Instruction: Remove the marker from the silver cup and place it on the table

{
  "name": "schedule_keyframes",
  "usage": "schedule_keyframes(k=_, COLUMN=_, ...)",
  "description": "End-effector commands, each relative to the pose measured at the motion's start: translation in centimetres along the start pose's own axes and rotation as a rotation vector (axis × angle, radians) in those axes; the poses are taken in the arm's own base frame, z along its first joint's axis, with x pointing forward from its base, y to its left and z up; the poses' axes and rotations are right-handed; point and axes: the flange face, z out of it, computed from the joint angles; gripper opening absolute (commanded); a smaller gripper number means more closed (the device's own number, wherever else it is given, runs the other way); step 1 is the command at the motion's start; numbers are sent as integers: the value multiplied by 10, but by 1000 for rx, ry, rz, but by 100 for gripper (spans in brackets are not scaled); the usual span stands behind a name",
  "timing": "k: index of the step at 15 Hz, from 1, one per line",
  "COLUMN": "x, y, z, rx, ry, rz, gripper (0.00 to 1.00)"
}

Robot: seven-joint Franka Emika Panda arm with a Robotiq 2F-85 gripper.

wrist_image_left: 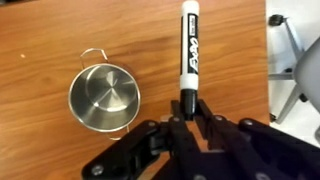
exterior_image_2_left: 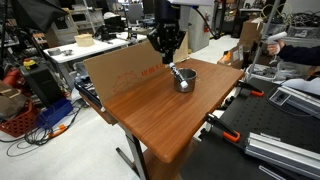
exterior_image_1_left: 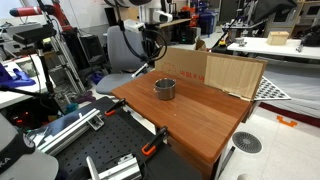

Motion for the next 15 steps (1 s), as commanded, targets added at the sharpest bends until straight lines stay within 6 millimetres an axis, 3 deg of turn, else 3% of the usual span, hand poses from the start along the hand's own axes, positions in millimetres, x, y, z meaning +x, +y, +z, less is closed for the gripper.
schedule_keyframes(k=1, x=16, y=-10, z=27, rx=-14, ry=-66, rz=37, gripper=5)
schedule_keyframes(k=8, x=38, y=-18, z=96, rx=-40, ry=-154, rz=63, gripper=5)
schedule_keyframes(k=15, x=51, y=-21, z=137, rx=-72, ry=-215, rz=85, gripper=5)
